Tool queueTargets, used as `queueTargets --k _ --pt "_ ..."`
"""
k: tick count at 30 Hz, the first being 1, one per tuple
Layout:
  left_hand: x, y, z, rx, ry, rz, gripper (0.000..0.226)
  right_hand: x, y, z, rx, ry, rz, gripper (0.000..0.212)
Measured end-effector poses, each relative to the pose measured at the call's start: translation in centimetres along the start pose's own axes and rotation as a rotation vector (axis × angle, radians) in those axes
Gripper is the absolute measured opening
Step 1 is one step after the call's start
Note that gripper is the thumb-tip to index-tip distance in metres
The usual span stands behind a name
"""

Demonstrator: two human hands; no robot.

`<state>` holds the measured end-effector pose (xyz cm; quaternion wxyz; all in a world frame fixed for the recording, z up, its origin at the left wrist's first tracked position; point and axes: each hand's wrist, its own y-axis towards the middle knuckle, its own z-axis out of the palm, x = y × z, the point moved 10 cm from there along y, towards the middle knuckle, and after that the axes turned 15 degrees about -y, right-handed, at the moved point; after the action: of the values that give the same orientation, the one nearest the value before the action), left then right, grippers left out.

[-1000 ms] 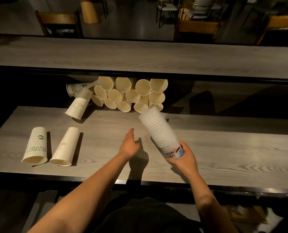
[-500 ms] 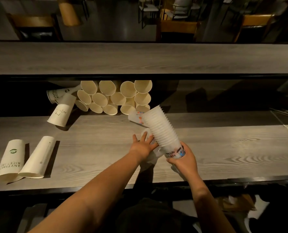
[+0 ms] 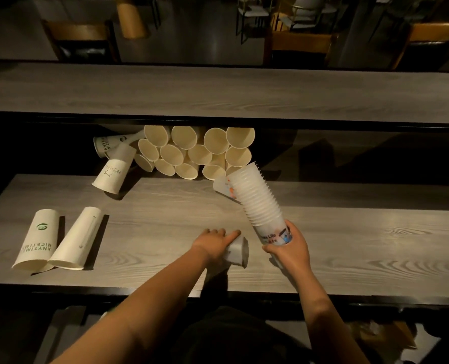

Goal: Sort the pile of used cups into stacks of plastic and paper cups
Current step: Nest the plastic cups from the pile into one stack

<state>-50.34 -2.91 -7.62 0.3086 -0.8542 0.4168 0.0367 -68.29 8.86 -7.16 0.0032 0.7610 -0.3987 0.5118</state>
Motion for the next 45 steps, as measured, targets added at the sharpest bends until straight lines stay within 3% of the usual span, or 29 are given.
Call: queueTargets --k 4,6,10,16,22,25,30,36,38,41,45 --pt "7.0 -2.4 -2.7 -0.212 -0.505 -0.218 0.122 0.8 0.6 1.3 0.037 -0.010 -0.027 0.086" --pt "9.6 -3.7 -4.7 -0.378 -0.819 -0.272 0.116 1.4 0.8 2.1 0.060 -0.020 -0.038 0.087" --pt "13.5 -5.7 -6.6 -0.712 -1.674 -0.372 0.094 2.5 1.5 3.7 0.108 -0.070 -0.070 0.088" --pt "15.5 -6.5 -8.8 -1.213 -2.579 -0.386 0.082 3.0 2.2 5.2 0.136 -0.095 -0.080 0.086" --pt "14.5 -5.8 -12.0 -1.379 -2.585 -0.328 0.082 3.6 2.6 5.5 0.122 -0.163 -0.112 0.086" --pt "14.7 -5.7 -12.7 -1.418 -2.417 -0.369 0.085 3.3 2.9 5.6 0.126 -0.183 -0.104 0.090" --pt "12.9 -3.4 -13.8 -1.175 -2.095 -0.242 0.087 3.0 3.2 5.4 0.117 -0.212 -0.134 0.090" --pt "8.3 0.6 -13.4 -0.663 -1.856 -0.122 0.045 1.6 3.8 4.0 0.039 -0.142 -0.077 0.086" --pt "7.3 1.6 -13.4 -0.590 -1.873 -0.103 0.053 0.8 4.2 3.0 -0.002 -0.130 -0.046 0.087" --pt "6.5 3.2 -13.6 -0.556 -1.815 -0.131 0.047 -0.4 4.5 1.7 -0.043 -0.127 -0.001 0.089" --pt "5.7 5.1 -14.2 -0.542 -1.502 -0.171 0.044 -1.2 4.5 0.7 -0.083 -0.125 0.030 0.090"
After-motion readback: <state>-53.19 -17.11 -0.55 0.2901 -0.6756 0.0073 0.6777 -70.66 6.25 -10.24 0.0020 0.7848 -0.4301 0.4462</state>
